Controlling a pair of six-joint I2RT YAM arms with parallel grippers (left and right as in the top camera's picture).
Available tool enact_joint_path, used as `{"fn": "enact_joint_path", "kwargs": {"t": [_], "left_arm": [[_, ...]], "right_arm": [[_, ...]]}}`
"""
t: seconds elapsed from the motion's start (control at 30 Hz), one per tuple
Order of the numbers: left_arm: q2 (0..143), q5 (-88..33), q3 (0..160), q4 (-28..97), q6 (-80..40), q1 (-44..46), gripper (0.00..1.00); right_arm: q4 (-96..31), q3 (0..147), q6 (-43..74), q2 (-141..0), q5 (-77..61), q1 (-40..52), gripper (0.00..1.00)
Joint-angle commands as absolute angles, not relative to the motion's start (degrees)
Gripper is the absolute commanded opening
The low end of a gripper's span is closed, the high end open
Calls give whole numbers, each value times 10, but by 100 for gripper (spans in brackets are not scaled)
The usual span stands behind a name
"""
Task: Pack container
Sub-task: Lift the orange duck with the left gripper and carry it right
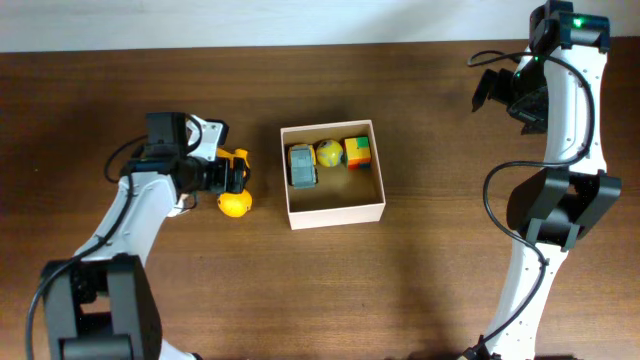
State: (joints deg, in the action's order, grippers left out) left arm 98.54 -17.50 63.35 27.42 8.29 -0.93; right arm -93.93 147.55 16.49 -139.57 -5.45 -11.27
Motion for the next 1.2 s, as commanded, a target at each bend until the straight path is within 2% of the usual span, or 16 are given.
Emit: {"fn": "enact_joint_path", "kwargs": {"t": [0.0,0.03,0.2,0.27,0.3,0.47,0.53,0.6,0.7,0.73,1.0,1.17], "left_arm": [[1000,-116,643,257,60,15,89],[1002,-96,643,255,60,24,82],[1005,-28,643,255,58,54,78],[1005,-3,643,255,51,63,59],[1005,6,643,255,47,66,54],[1006,30,642,255,41,69,52],[1008,33,642,255,41,69,46],[1011,35,642,255,41,69,32],[1014,36,642,255,34,69,5],[1014,40,642,255,27,69,2],[1012,43,643,257,8,69,2],[997,39,687,322,6,69,2]], "right_arm": [[-941,1484,170,-1395,-58,-116,99],[-941,1484,170,-1395,-58,-116,99],[-941,1484,170,-1395,-58,-116,99],[-941,1484,170,-1395,-58,-116,99],[-941,1484,170,-1395,-58,-116,99],[-941,1484,170,-1395,-58,-116,99],[-941,1484,170,-1395,-58,-116,99],[-941,1484,170,-1395,-58,-116,99],[-942,1484,170,-1395,-58,-116,99],[-941,1484,170,-1395,-58,-116,99],[-940,1484,170,-1395,-58,-117,99],[-940,1484,170,-1395,-58,-117,99]]}}
